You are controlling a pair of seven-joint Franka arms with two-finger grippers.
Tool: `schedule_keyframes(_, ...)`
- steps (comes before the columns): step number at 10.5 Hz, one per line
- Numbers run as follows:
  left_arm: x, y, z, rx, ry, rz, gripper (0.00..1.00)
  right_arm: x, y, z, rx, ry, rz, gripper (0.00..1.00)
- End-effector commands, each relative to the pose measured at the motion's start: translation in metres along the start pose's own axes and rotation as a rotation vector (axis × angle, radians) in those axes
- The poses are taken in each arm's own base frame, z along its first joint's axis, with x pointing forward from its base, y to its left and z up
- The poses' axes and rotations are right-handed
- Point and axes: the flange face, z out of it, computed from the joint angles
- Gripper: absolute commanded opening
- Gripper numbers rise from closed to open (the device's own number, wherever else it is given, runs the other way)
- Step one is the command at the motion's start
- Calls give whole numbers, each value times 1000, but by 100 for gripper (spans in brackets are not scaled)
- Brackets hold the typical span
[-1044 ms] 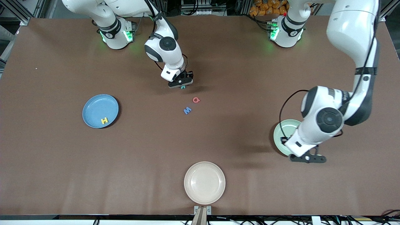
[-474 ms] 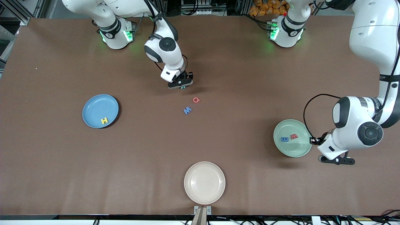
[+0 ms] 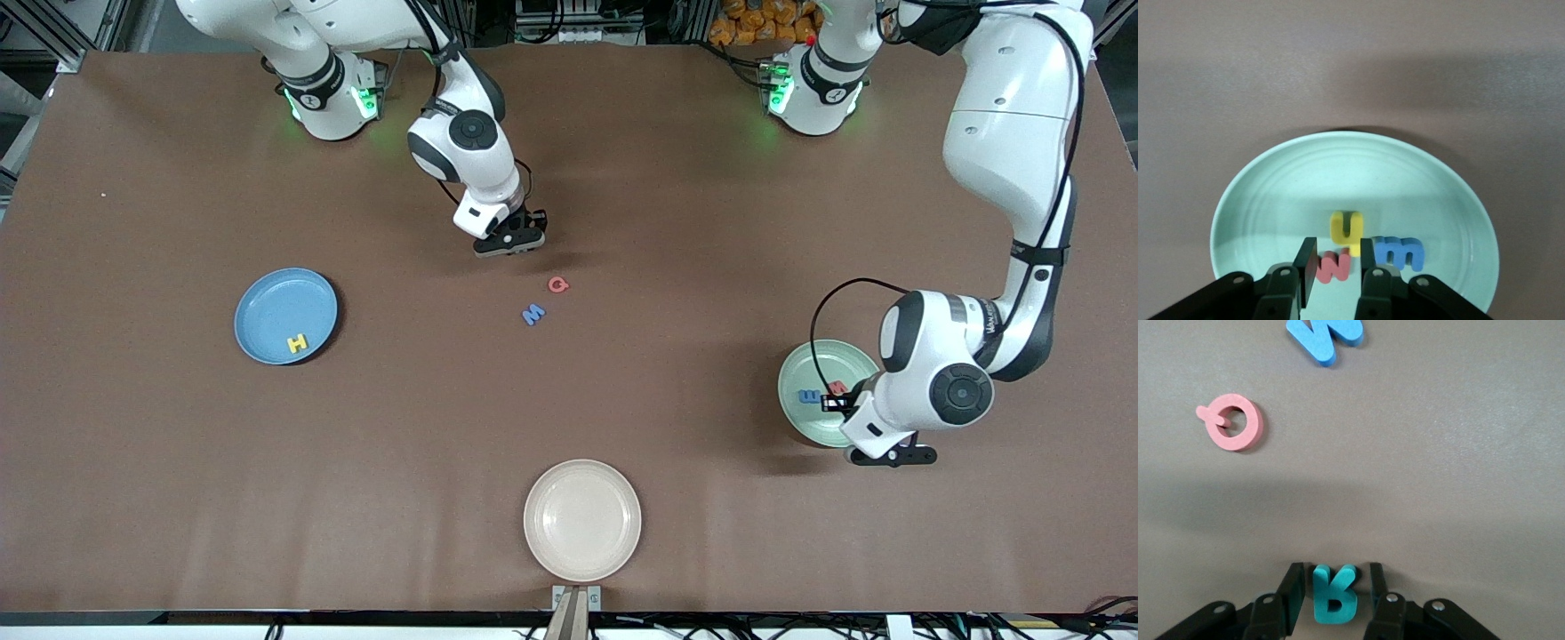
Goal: Sort uppercase to blue plate, lowercase to green plate
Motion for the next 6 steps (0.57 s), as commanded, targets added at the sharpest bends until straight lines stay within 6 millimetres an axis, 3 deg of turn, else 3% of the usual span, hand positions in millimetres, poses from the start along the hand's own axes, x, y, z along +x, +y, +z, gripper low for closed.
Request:
schedule_keyframes(1, 1, -7, -35, -1, 37, -15, 100, 4, -1, 2, 1, 8, 12, 43)
schedule_keyframes(4, -23, 40, -86, 15, 11, -11, 100, 4, -1, 4, 1, 6, 14, 42)
schedule_keyframes(6, -41, 73, -109, 12, -14, -36, 100, 3, -2, 4, 1, 6, 11, 38)
